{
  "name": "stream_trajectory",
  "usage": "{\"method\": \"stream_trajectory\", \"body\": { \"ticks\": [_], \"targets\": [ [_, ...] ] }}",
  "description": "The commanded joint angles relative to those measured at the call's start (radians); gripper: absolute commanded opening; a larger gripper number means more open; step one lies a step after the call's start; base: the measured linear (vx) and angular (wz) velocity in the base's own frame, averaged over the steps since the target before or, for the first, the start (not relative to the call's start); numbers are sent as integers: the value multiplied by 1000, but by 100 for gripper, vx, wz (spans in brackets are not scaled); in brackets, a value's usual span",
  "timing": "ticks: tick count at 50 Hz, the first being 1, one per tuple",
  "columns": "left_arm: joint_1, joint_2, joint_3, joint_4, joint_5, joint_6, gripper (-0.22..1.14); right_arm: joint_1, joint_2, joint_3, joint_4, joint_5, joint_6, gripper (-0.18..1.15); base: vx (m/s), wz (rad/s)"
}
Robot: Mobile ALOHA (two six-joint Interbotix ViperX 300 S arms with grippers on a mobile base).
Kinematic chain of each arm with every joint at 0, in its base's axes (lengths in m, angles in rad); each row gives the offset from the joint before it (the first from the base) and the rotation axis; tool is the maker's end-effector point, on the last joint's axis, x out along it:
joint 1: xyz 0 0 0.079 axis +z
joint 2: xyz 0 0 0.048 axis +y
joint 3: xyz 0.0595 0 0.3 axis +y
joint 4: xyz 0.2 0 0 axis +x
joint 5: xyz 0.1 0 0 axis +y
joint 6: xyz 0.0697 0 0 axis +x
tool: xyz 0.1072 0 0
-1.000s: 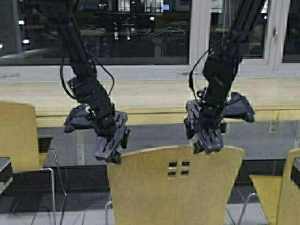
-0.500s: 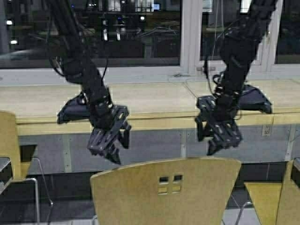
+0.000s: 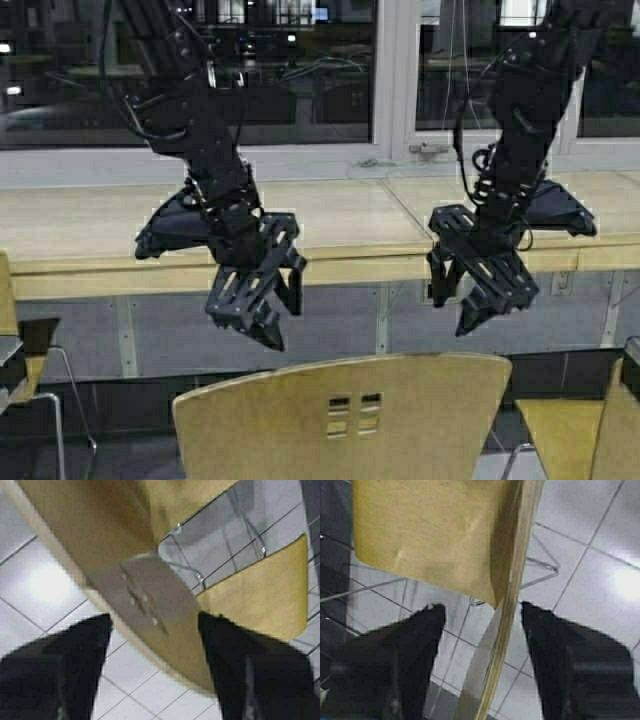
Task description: Push the chairs under the table
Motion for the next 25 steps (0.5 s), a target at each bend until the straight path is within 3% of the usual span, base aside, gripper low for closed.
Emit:
{"method": "stream_trajectory", "body": {
  "ticks": [1, 12, 25],
  "targets": [
    [-18, -40, 34, -11, -5, -2, 89, 11, -29, -3, -17, 8, -3, 85, 4, 0],
    [-32, -26, 98, -69, -35, 0, 89, 28, 8, -15, -18, 12, -3, 85, 2, 1],
    [-21, 83, 8, -86, -66, 2, 89, 23, 92, -74, -20, 8, -6, 85, -1, 1]
  ]
}}
